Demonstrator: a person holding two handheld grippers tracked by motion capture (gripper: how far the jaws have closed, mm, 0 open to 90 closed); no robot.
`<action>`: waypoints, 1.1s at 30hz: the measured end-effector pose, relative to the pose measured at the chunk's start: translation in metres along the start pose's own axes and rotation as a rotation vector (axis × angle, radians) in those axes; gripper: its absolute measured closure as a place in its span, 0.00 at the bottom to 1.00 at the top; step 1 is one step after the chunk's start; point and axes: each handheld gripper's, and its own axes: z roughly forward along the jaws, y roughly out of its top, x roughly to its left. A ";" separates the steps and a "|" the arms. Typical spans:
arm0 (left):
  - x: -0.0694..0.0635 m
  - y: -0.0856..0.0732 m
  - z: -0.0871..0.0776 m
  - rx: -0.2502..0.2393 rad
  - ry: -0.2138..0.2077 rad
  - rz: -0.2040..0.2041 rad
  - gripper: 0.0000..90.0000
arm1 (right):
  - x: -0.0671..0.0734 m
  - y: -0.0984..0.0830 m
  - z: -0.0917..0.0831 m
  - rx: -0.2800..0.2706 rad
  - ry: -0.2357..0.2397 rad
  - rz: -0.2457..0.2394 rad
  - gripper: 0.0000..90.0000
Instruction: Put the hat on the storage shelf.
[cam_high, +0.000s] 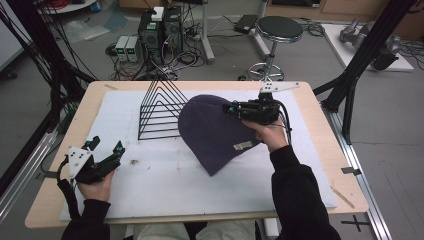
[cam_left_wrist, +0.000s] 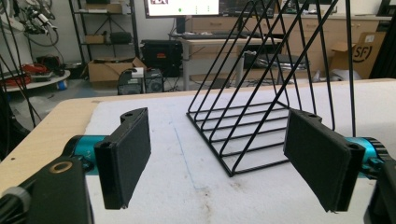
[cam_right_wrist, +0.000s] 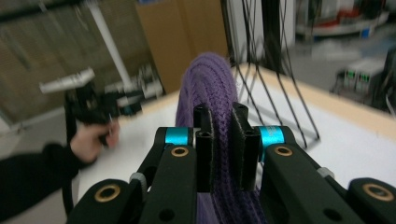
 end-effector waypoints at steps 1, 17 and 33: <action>0.000 0.000 0.000 0.004 -0.004 -0.004 0.26 | 0.002 0.002 -0.001 -0.031 0.009 -0.002 0.91; -0.004 0.001 0.002 -0.014 -0.050 -0.016 0.25 | 0.023 0.022 -0.005 -0.259 0.122 -0.064 0.91; -0.031 0.012 0.012 -0.021 -0.307 -0.074 0.24 | 0.052 0.035 0.008 -0.257 0.205 -0.154 0.91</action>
